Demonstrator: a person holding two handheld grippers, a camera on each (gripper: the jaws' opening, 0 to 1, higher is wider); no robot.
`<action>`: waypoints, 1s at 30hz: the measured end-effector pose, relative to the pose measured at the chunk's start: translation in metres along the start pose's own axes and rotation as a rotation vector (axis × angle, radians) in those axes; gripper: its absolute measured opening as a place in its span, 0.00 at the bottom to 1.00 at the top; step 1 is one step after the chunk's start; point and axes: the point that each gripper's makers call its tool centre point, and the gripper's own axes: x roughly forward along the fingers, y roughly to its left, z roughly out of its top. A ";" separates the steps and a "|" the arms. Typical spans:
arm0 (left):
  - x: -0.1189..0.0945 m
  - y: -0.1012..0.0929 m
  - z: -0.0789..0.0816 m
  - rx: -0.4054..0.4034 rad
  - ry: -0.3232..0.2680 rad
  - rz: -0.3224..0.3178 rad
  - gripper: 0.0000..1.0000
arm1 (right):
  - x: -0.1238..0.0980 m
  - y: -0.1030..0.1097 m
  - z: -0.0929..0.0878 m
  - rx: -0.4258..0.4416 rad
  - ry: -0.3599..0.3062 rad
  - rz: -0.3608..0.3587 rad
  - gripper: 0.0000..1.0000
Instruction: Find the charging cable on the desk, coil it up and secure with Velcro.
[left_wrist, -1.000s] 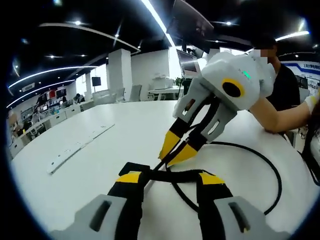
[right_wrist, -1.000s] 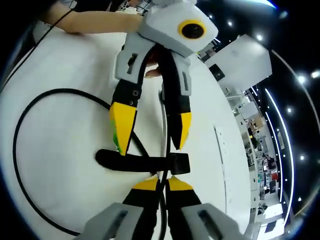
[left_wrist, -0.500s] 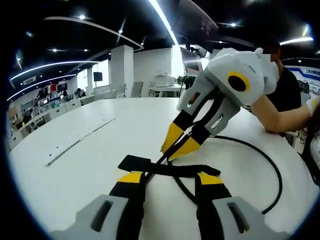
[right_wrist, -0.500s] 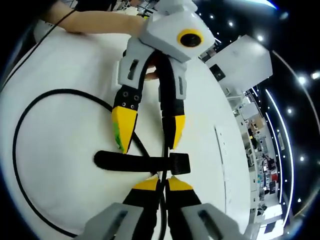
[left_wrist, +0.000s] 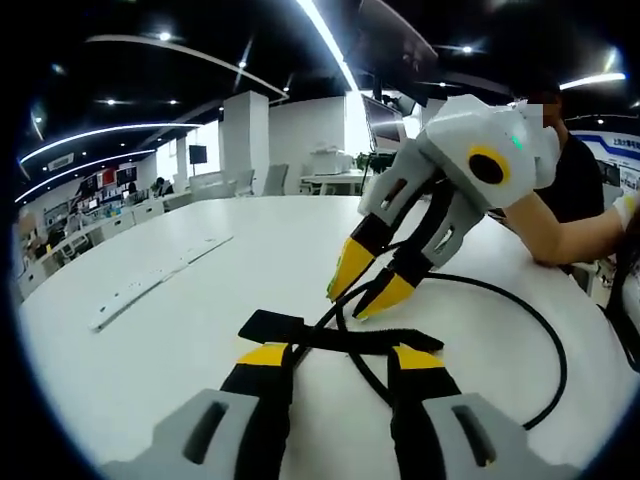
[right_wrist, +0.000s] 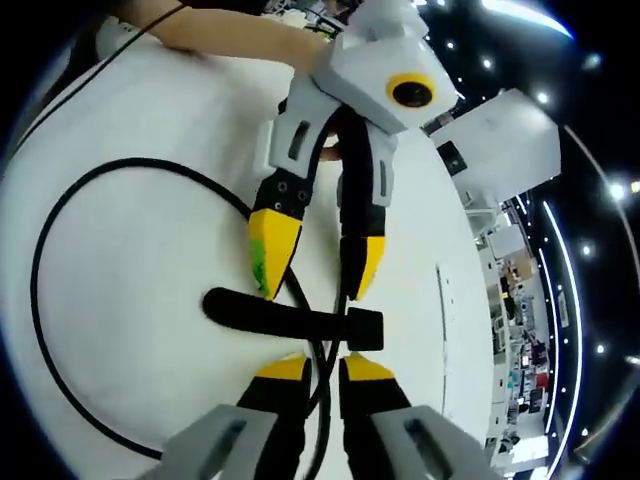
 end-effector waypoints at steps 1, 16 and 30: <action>0.000 0.000 0.000 0.000 0.000 0.000 0.38 | -0.002 0.000 -0.001 0.003 -0.001 0.004 0.13; -0.001 -0.001 0.001 -0.005 -0.003 0.002 0.38 | -0.036 0.007 -0.018 0.381 -0.094 0.091 0.19; -0.001 0.000 0.001 -0.021 -0.028 -0.005 0.37 | -0.028 0.019 -0.032 0.510 -0.076 0.173 0.24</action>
